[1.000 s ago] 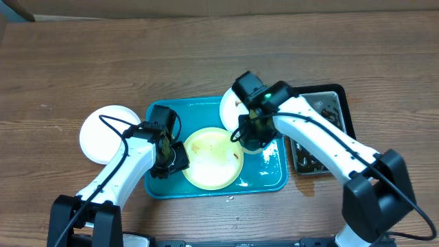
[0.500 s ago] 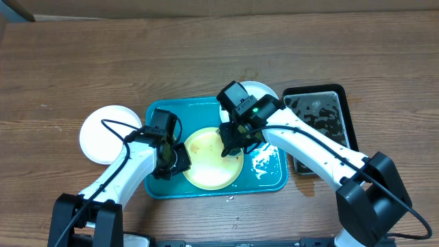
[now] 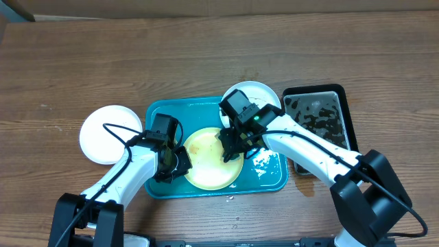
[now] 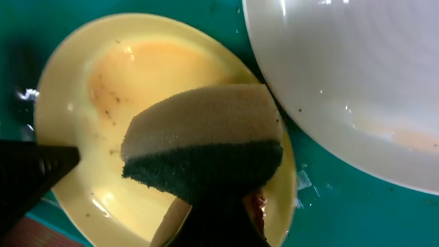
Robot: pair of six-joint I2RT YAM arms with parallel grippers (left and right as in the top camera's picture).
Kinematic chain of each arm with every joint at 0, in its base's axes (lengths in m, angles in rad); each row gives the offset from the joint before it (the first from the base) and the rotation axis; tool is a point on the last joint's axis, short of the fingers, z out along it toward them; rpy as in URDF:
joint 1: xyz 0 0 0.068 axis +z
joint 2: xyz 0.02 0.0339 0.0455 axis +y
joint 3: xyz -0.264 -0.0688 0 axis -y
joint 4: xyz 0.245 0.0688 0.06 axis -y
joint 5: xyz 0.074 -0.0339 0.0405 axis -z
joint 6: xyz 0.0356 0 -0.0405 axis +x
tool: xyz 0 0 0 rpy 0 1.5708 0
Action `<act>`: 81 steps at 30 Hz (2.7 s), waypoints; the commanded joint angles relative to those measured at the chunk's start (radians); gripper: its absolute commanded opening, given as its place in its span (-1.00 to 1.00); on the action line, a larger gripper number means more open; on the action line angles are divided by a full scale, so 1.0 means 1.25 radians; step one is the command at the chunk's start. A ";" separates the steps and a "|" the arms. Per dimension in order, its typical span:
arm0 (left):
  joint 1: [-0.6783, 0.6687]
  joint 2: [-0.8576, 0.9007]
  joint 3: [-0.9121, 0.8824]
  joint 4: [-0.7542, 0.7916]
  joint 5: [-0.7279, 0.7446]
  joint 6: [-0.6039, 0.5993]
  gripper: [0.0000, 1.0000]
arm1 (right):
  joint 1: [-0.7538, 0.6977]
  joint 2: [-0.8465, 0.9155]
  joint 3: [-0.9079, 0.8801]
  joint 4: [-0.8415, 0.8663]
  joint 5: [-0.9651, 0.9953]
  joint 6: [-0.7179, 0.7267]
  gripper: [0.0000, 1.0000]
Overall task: Clean dirty plates on tray and stack at the side
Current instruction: 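Scrub the yellow plate with the sponge in the right gripper, then move the sponge in the right gripper back over the basin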
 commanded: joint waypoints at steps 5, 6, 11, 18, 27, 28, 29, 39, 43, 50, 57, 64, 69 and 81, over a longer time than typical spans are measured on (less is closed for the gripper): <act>-0.005 0.005 -0.026 0.001 -0.004 -0.004 -0.92 | 0.014 -0.010 -0.049 0.049 -0.032 0.002 -0.92; -0.005 0.005 -0.026 0.001 -0.004 -0.004 -0.91 | 0.017 -0.010 -0.056 0.060 -0.039 0.002 -0.92; -0.005 0.005 -0.026 -0.003 -0.005 -0.004 -0.92 | 0.045 -0.010 -0.084 0.112 -0.048 0.003 -0.92; -0.005 0.005 -0.026 -0.047 -0.023 -0.004 -0.92 | 0.052 -0.010 -0.135 0.146 0.093 0.089 -0.92; -0.005 0.005 -0.026 -0.077 -0.049 -0.015 -0.92 | 0.008 -0.010 -0.160 0.095 0.218 0.252 -0.92; -0.005 0.005 -0.026 -0.077 -0.049 -0.016 -0.92 | 0.008 -0.010 -0.160 0.094 0.218 0.251 -0.92; -0.005 0.005 -0.026 -0.077 -0.049 -0.016 -0.92 | 0.008 -0.010 -0.160 0.091 0.218 0.251 -0.92; -0.003 0.005 -0.019 -0.080 -0.090 -0.024 -0.92 | 0.009 -0.017 -0.083 -0.061 0.248 0.203 -0.92; 0.012 0.002 -0.002 -0.094 -0.092 -0.025 -0.92 | 0.009 -0.032 -0.039 -0.095 0.251 0.203 -0.92; 0.017 -0.003 0.023 -0.112 -0.104 -0.025 -0.92 | 0.008 -0.099 -0.001 -0.103 0.205 0.182 -0.92; 0.018 -0.007 0.060 -0.149 -0.127 -0.024 -0.92 | -0.025 -0.174 -0.001 -0.172 0.299 0.183 -0.92; 0.017 -0.052 0.195 -0.328 -0.256 -0.020 -0.92 | -0.179 -0.190 -0.001 -0.265 0.330 0.182 -0.93; 0.011 -0.058 0.307 -0.390 -0.227 0.086 -0.92 | -0.317 -0.190 -0.001 -0.281 0.284 0.107 -0.92; 0.011 -0.057 0.313 -0.416 -0.289 0.058 -0.92 | -0.385 -0.190 -0.004 -0.298 0.227 0.062 -0.92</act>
